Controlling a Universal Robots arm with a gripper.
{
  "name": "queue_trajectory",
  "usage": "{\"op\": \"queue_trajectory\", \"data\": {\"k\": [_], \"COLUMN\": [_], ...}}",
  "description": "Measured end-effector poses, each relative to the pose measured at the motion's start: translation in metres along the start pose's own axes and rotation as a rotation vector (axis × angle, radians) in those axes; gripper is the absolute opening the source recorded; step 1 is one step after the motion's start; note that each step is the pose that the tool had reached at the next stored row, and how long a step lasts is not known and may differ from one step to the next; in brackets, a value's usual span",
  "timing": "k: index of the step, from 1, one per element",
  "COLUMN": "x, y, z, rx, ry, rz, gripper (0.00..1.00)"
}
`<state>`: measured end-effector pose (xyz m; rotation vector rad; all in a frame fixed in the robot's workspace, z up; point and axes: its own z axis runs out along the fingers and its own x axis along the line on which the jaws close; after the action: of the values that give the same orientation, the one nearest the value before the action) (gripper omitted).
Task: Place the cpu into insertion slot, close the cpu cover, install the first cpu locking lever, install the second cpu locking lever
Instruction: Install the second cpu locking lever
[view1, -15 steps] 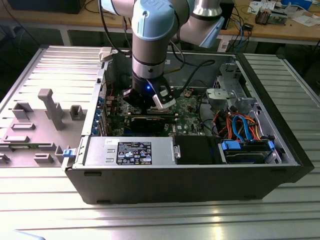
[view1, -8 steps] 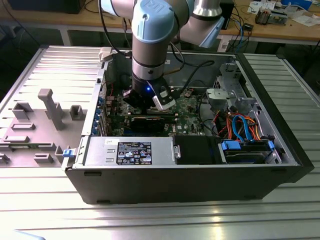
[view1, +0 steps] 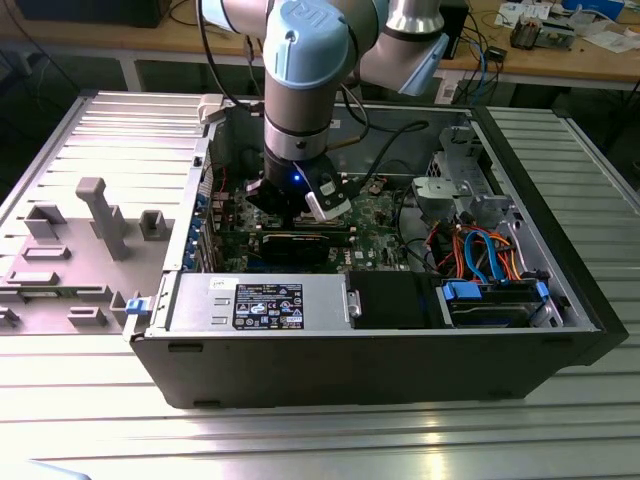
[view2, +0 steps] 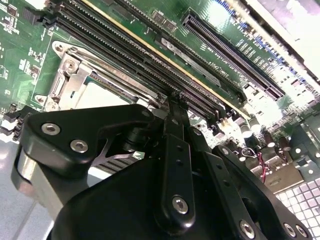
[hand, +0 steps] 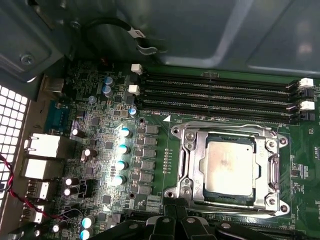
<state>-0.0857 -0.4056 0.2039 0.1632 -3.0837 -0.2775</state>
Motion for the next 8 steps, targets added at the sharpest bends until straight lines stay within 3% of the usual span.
{"op": "queue_trajectory", "data": {"k": [1, 8], "x": [0.0, 0.0004], "y": [0.0, 0.0023], "z": [0.0004, 0.001], "rx": [-0.0037, -0.0042], "ry": [-0.0003, -0.0001], "rz": [0.0, 0.001], "gripper": [0.11, 0.11]}}
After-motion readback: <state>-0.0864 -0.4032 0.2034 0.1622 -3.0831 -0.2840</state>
